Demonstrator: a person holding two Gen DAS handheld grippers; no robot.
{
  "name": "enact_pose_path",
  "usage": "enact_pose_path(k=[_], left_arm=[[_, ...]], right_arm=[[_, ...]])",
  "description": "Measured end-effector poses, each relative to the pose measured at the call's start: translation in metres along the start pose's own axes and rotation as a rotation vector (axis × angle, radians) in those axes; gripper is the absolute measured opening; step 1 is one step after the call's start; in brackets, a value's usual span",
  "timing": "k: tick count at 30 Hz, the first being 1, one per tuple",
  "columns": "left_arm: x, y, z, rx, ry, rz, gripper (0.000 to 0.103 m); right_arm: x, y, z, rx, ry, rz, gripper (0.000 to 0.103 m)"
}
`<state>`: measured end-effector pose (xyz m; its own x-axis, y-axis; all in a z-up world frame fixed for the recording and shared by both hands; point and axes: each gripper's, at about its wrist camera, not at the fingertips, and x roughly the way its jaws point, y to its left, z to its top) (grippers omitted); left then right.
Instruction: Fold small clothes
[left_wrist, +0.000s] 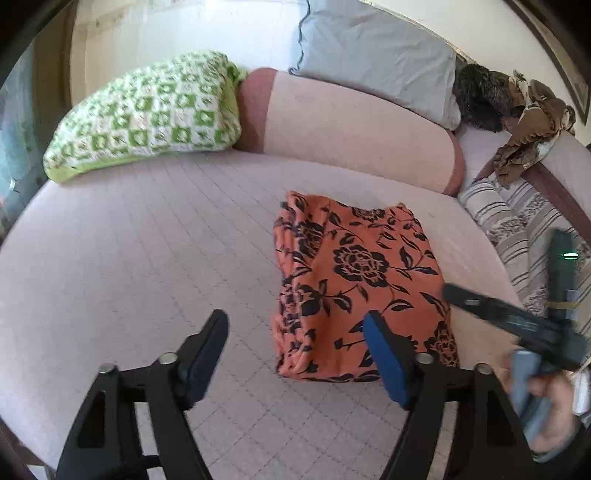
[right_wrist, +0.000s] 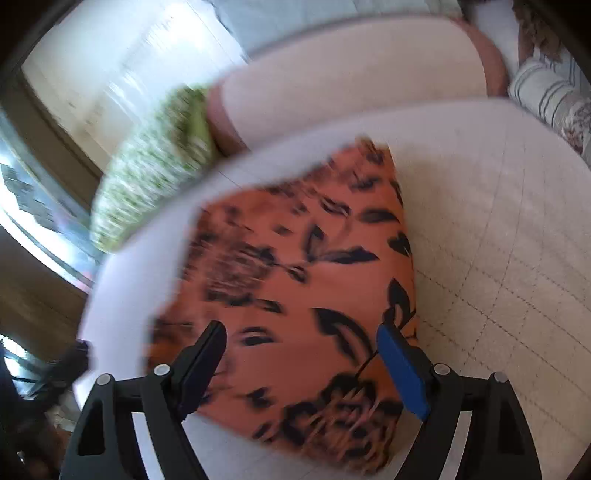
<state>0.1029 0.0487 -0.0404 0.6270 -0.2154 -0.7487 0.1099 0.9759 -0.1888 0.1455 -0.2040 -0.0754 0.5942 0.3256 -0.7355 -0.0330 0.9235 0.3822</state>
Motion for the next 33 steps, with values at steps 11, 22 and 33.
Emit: enact_pose_path(k=[11, 22, 33], left_arm=[[-0.035, -0.03, -0.034, 0.031, 0.009, 0.06, 0.083], [-0.074, -0.04, -0.039, 0.006, -0.048, 0.09, 0.095], [-0.078, -0.041, -0.035, 0.004, -0.047, 0.083, 0.095]], right_arm=[[-0.114, 0.017, -0.072, -0.167, 0.008, -0.29, 0.103], [-0.136, 0.04, -0.082, -0.202, -0.04, -0.325, 0.103], [-0.129, 0.043, -0.079, -0.216, -0.026, -0.353, 0.103]])
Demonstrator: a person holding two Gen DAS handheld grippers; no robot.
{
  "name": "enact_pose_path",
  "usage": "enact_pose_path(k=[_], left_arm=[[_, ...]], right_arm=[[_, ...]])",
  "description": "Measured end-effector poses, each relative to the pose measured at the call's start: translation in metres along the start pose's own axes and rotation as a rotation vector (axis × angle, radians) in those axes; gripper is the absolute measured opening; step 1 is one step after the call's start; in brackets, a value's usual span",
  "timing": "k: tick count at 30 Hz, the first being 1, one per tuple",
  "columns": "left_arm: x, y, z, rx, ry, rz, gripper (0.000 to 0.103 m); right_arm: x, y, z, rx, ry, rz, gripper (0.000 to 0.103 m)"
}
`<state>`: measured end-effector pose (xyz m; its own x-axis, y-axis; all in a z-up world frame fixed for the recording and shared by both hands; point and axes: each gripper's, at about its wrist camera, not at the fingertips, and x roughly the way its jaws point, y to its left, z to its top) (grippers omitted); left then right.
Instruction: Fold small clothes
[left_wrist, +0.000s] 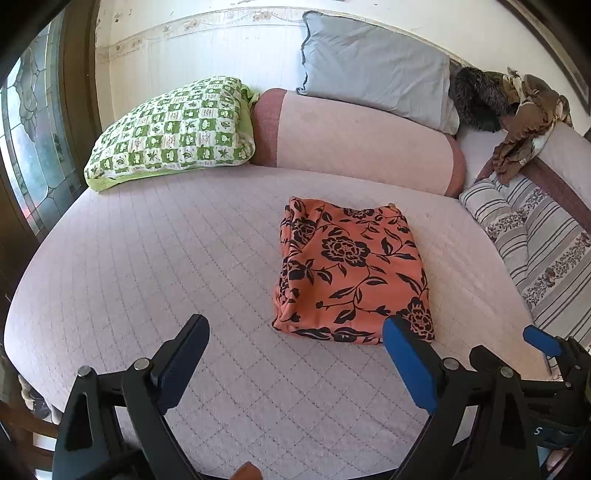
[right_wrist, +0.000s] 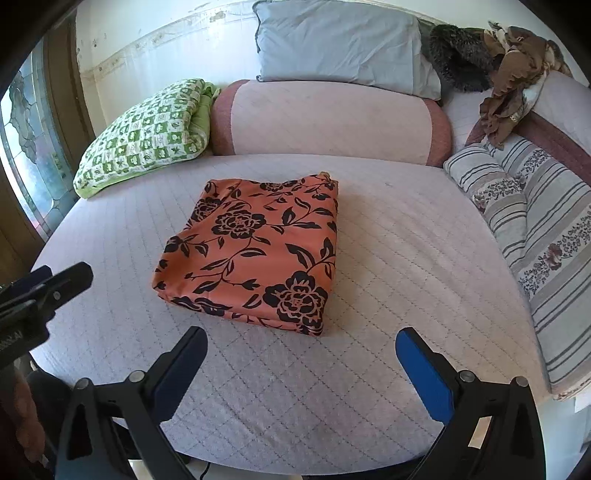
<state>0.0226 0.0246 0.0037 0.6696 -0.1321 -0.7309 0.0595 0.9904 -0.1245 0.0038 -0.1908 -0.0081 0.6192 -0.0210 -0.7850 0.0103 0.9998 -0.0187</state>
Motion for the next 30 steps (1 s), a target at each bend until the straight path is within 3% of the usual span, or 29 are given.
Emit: enact_pose_path(k=[10, 16, 30], left_arm=[[-0.002, -0.007, 0.009, 0.02, -0.013, -0.002, 0.1], [0.0, -0.011, 0.014, 0.028, -0.024, 0.046, 0.101], [0.017, -0.026, 0.025, 0.069, -0.022, 0.0, 0.102]], right_arm=[[0.004, 0.0, 0.006, -0.005, 0.0, 0.002, 0.103], [0.008, 0.0, 0.008, -0.009, 0.004, 0.001, 0.103], [0.017, -0.001, 0.019, -0.01, 0.005, 0.002, 0.103]])
